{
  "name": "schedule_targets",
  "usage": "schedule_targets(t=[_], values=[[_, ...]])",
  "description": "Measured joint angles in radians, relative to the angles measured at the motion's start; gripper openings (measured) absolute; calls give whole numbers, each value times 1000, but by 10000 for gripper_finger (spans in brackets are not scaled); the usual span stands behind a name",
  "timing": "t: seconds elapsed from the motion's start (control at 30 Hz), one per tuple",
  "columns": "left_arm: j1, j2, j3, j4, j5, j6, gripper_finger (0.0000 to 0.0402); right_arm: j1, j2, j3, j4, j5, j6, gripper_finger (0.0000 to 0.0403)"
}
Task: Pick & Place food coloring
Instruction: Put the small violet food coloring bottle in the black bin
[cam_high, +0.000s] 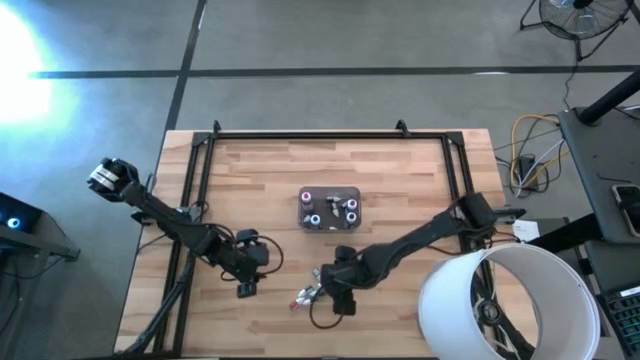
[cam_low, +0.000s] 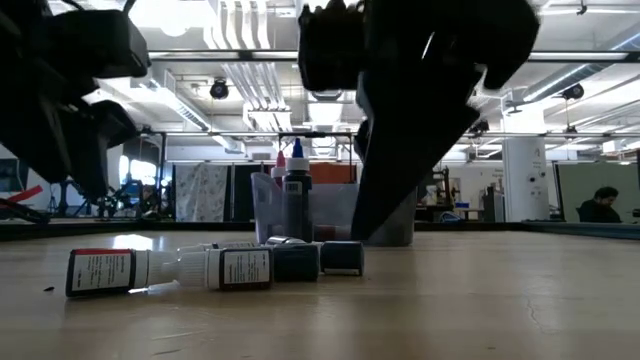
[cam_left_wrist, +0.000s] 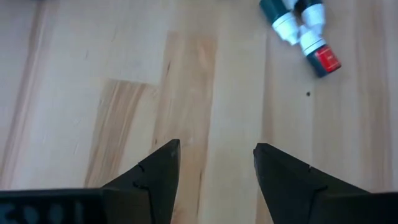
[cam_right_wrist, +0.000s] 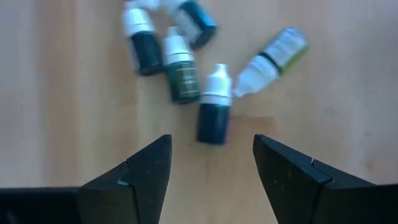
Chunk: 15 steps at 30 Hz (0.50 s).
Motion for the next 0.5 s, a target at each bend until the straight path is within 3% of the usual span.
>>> schedule_targets(t=[0.1, 0.5], values=[[0, 0, -11, 0, 1, -1, 181, 2, 16, 0, 8, 59, 26, 219], [0, -1, -16, -6, 1, 84, 181, 2, 77, 11, 114, 43, 132, 219]])
